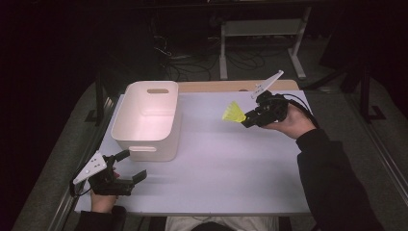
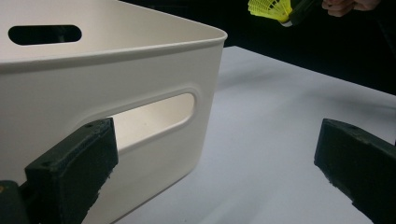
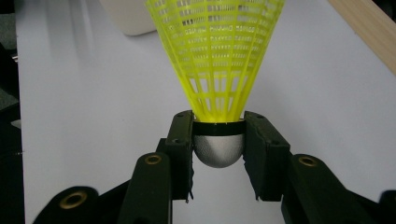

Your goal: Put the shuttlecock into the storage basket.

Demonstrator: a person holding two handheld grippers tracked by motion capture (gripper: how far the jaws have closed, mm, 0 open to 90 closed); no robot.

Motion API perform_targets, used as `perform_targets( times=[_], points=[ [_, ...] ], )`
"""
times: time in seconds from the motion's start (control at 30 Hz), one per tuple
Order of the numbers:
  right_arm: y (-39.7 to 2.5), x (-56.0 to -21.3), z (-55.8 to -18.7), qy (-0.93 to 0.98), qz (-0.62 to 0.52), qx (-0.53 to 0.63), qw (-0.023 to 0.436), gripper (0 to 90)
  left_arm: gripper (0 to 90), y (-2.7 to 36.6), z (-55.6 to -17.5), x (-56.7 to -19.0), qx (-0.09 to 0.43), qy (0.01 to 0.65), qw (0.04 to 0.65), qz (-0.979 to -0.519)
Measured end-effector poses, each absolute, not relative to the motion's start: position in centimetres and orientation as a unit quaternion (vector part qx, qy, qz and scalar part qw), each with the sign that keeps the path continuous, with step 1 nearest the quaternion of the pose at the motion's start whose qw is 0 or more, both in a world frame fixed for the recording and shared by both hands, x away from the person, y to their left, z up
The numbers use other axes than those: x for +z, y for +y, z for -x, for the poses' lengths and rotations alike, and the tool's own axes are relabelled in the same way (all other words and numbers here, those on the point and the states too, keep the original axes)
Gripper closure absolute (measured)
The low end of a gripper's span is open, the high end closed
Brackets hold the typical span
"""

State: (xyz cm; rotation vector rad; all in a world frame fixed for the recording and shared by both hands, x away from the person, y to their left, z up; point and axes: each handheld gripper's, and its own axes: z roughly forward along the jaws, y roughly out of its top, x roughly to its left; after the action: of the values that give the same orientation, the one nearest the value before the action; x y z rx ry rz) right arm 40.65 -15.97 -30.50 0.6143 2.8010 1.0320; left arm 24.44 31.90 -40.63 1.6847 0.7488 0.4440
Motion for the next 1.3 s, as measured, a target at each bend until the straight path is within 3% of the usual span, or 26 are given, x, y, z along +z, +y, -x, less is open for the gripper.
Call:
perform_targets(
  times=[1.3],
  points=[
    [-10.5,-26.6,-41.4,0.920,-0.165,0.350,0.060,63.3,0.0,31.8,-24.7,-40.7,0.190,0.316,0.581,-0.725]
  ],
)
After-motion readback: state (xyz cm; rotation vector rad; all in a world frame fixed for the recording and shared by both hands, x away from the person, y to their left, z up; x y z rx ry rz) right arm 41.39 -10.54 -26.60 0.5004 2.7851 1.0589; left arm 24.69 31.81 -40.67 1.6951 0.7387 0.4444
